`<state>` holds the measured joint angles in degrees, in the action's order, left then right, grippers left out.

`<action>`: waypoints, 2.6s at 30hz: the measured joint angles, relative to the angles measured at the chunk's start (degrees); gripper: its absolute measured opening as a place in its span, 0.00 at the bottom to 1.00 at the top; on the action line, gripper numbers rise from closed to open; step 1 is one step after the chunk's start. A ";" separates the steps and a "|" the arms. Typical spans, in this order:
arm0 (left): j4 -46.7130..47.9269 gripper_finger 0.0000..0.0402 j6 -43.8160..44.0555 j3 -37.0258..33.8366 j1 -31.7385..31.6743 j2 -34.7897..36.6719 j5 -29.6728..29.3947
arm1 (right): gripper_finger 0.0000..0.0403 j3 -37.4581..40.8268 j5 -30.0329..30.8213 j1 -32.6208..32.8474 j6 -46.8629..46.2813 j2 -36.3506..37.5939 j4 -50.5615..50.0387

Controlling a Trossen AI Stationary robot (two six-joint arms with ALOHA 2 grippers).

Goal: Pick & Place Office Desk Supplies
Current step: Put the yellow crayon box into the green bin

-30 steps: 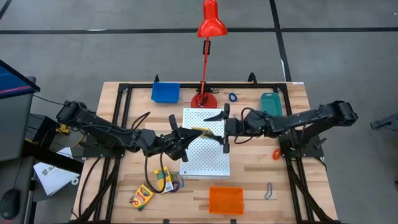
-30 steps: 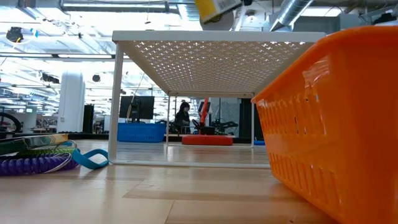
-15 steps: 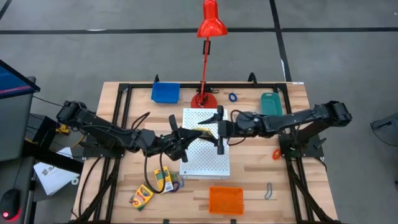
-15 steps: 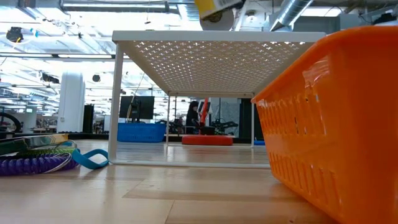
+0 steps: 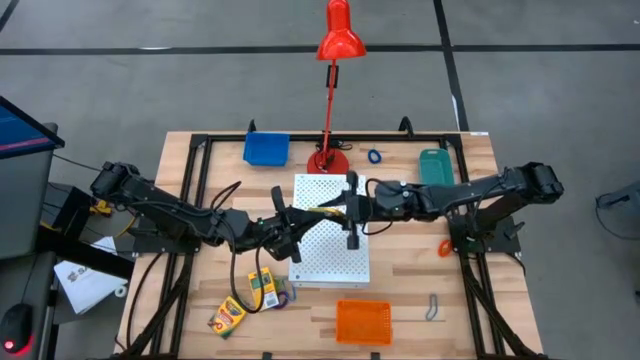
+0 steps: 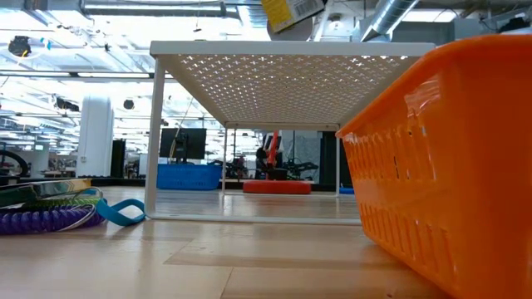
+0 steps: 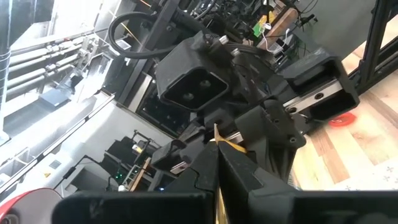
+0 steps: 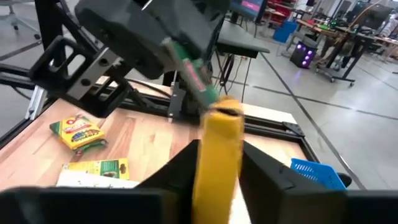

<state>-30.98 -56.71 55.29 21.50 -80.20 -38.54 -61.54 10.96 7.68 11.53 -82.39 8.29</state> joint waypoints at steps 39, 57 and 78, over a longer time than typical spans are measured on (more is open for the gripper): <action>3.14 0.10 5.08 -11.24 11.37 16.76 -12.51 | 0.07 0.11 26.90 -4.00 -12.67 18.28 -29.37; 1.30 0.08 8.80 -15.02 13.57 18.86 -12.46 | 0.09 0.11 24.29 -36.43 -39.06 15.11 -64.86; 2.71 0.08 11.92 -15.02 16.56 18.86 -12.41 | 0.09 0.85 20.61 -52.15 -45.22 -5.77 -74.68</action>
<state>-28.27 -44.80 40.27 38.05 -61.34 -50.95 -60.69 31.58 -44.46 -33.69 -88.16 -66.39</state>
